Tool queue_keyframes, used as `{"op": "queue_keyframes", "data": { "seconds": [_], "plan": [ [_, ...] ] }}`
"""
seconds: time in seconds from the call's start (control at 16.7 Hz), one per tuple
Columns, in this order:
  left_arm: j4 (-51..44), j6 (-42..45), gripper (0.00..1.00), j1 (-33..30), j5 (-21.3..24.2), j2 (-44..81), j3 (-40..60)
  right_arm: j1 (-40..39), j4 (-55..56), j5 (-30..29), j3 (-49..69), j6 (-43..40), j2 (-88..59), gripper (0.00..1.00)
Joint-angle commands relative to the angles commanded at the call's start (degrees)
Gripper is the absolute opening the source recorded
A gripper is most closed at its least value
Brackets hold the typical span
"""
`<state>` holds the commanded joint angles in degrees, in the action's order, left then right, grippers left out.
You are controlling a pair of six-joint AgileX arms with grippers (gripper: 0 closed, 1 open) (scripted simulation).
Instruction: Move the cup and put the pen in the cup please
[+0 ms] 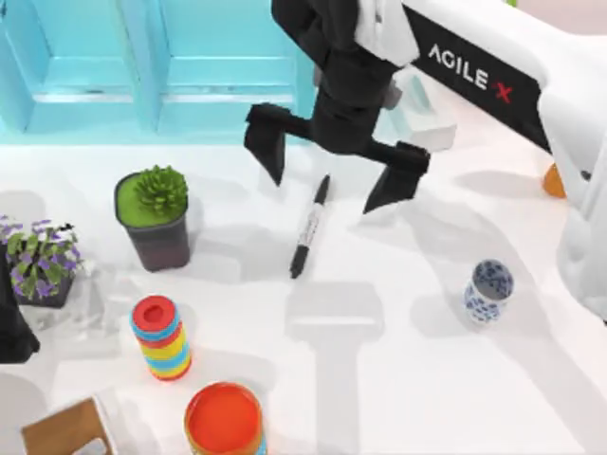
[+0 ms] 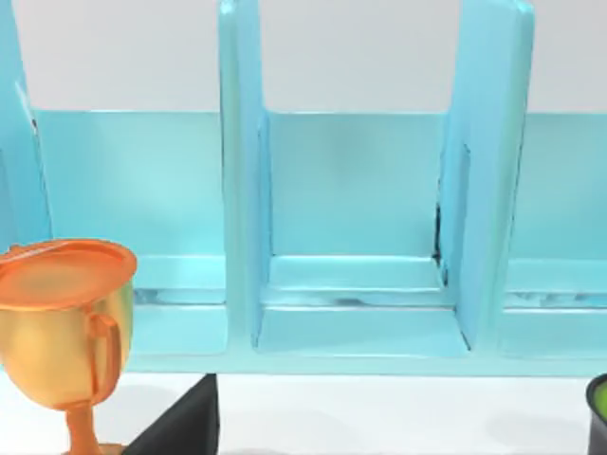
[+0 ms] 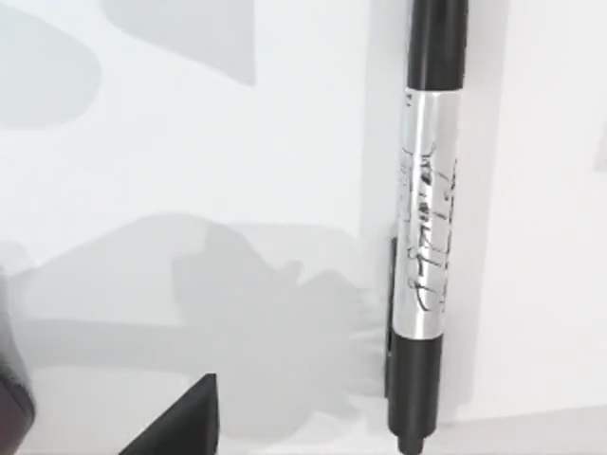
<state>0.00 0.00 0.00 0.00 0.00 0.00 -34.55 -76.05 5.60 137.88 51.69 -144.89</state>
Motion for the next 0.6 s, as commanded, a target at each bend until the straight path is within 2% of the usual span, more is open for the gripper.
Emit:
{"op": "queue_keyframes", "data": {
  "seconds": [0.3, 0.6],
  "plan": [
    [0.0, 0.0, 1.0, 0.0, 0.0, 0.0, 0.0, 0.18, 0.76, -0.05, -0.7, -0.07, -0.21, 1.0],
    [0.0, 0.0, 1.0, 0.0, 0.0, 0.0, 0.0, -0.56, 9.21, -0.11, -6.09, 0.57, -3.05, 1.0]
  ]
}}
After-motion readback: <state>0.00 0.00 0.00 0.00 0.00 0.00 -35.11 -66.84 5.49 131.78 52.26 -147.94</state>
